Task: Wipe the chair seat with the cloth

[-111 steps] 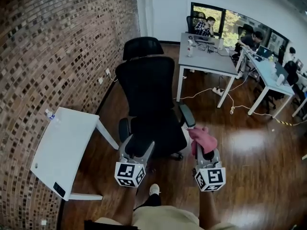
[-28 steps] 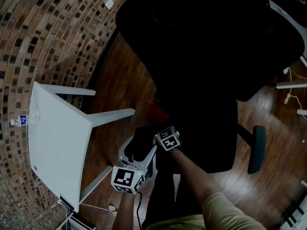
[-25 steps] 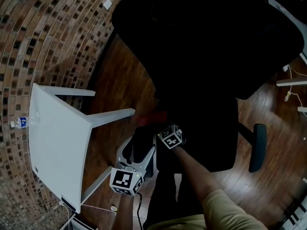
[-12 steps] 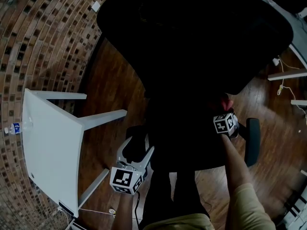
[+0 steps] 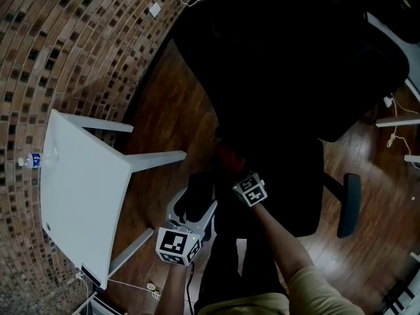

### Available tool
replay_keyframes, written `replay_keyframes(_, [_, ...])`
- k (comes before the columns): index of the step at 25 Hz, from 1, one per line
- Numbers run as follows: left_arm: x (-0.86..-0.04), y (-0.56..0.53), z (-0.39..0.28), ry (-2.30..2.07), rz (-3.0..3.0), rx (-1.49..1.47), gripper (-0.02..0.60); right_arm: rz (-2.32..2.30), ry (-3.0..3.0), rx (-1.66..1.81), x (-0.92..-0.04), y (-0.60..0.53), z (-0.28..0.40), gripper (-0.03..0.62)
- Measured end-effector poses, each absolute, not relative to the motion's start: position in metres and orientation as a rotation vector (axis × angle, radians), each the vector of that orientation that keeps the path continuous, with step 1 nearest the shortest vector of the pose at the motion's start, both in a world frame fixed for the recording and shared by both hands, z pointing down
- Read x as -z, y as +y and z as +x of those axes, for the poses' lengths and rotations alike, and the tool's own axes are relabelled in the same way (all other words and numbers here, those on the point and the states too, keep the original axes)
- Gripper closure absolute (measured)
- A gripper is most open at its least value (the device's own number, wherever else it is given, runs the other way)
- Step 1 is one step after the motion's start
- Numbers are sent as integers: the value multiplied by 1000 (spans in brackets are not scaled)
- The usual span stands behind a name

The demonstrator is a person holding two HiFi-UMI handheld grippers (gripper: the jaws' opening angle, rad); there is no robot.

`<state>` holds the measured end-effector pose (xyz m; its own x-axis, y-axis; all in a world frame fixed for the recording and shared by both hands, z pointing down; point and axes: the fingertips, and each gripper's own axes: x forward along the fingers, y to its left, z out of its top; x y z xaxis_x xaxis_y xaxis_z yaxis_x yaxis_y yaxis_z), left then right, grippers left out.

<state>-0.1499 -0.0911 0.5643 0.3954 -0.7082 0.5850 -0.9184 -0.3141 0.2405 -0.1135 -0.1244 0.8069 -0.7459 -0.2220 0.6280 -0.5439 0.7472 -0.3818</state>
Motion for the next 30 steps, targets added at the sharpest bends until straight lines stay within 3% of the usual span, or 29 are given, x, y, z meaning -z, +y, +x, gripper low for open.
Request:
replay_keyframes(3, [-558,-89,-158,-1401,2113,-512,270,407,-2371,-788,-820,-101,-159,572])
replay_keyframes(6, [-559,-87,-161,-1399,2097,-510,270,462,-2315,-686,-832,-114,-132,572])
replay_keyframes(15, [-576,-89,-126,-1295,2111,-469,270,1064,-1662,-555,-852,-154,206,572])
replay_keyframes(19, [-575,-91,-119,-1282,2127,-461,270,1275,-1497,-603,-841,-150,274,573])
replay_keyframes(23, [-575,-90,-125,-1300,2120,-461,270,1383,-1733,-822,-836,-157,223,574])
replay_keyframes(30, [-572,-82,-150,-1348,2087,-467,270,712,-2439,-1118,-795,-110,-37,574])
